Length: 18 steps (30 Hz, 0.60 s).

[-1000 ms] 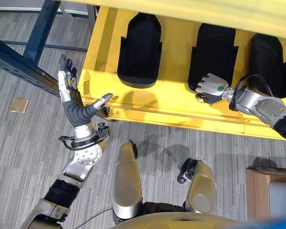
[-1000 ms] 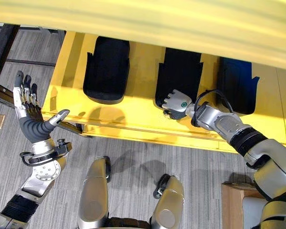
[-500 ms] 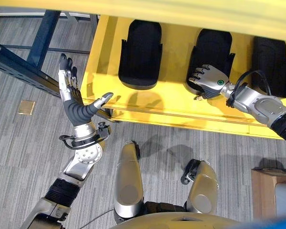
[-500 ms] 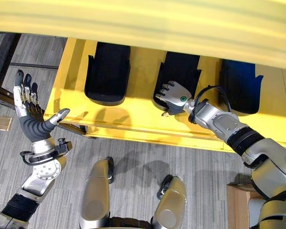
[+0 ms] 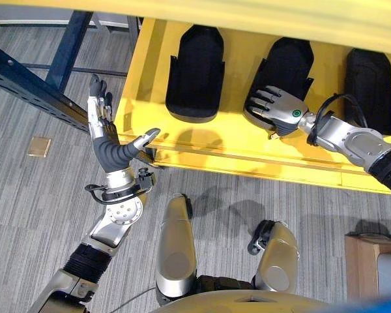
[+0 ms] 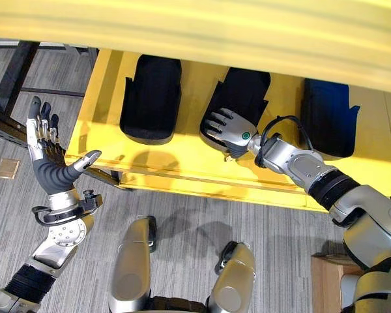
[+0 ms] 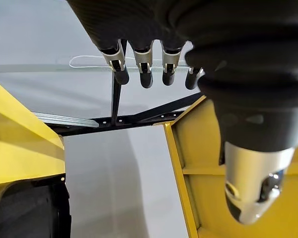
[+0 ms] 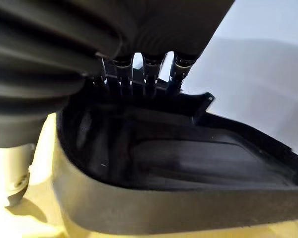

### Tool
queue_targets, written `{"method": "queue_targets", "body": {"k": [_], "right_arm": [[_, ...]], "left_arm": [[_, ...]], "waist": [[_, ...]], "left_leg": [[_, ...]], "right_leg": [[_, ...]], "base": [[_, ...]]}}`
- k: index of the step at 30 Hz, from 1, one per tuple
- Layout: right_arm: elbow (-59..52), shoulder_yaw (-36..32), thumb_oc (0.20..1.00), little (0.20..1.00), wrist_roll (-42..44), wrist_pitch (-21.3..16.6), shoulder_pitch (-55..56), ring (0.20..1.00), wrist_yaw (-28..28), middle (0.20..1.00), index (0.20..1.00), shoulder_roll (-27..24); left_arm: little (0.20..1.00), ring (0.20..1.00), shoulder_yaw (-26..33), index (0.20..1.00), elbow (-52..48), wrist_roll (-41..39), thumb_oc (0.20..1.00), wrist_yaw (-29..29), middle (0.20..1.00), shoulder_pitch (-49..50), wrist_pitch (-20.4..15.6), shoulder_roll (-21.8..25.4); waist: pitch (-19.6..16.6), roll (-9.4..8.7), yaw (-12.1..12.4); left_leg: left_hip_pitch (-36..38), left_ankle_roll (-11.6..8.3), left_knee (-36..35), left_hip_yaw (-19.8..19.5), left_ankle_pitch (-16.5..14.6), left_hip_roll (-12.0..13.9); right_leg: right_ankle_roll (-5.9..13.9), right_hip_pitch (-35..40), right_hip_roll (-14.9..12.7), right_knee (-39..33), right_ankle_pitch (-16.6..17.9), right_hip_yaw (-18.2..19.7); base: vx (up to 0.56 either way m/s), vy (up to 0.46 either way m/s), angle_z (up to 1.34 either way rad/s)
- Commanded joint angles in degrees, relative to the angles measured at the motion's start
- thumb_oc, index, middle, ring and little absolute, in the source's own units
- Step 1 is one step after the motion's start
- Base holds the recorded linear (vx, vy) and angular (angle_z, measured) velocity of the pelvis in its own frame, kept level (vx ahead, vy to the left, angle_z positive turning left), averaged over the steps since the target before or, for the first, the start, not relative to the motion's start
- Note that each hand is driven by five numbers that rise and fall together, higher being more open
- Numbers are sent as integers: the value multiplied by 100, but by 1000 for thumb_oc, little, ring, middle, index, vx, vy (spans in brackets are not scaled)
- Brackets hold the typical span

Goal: Move parts from the plastic box to the shelf.

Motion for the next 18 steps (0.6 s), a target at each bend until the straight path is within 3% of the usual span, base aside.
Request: {"method": "queue_targets", "body": {"k": [1,4,6,7,12,18], "right_arm": [[378,-86,1000,1000,706,697,7,1000,488,1000,1000,212],[403,-208,1000,1000,1308,967,151,1000,732,1000,1000,300],[360,-466,1000,1000,1955,1414,351,1000,1186,1000,1000,542],[345,-590,200,200,1939,1394,440,200,1154,200,200,667],[332,-681,200,200,1046,1016,424,200,965,200,200,877],[393,-540,200,200,650,1001,387,200,823,200,200,949]], "left_arm": [[1000,1000,26,1000,-412,226,1000,56,1000,-18,-178,-149],[1000,1000,25,1000,-491,230,1000,114,1000,-25,-88,-165],[1000,1000,49,1000,-623,230,1000,138,1000,-46,50,-196],[1000,1000,59,1000,-691,207,1000,134,1000,-68,132,-210],[1000,1000,57,1000,-777,162,1000,134,1000,-159,285,-253],[1000,1000,33,1000,-748,127,1000,102,1000,-214,307,-218]], "waist": [[-164,169,73],[-164,188,37],[-164,207,-2],[-164,219,-14],[-164,270,-11],[-164,275,25]], "left_leg": [[369,238,-134,262,-399,387],[361,241,-147,267,-389,374],[364,226,-176,282,-369,376],[368,224,-184,285,-371,364],[403,228,-220,287,-362,314],[393,233,-221,273,-359,301]], "right_leg": [[-218,-198,-96,297,77,-395],[-219,-224,-87,294,81,-364],[-211,-239,-89,278,93,-340],[-213,-240,-89,274,90,-335],[-208,-203,-87,252,90,-340],[-192,-183,-80,224,110,-359]], "base": [[0,0,0],[-16,35,-1],[-22,40,-2],[-22,54,-4],[-3,15,-2],[0,0,0]]}}
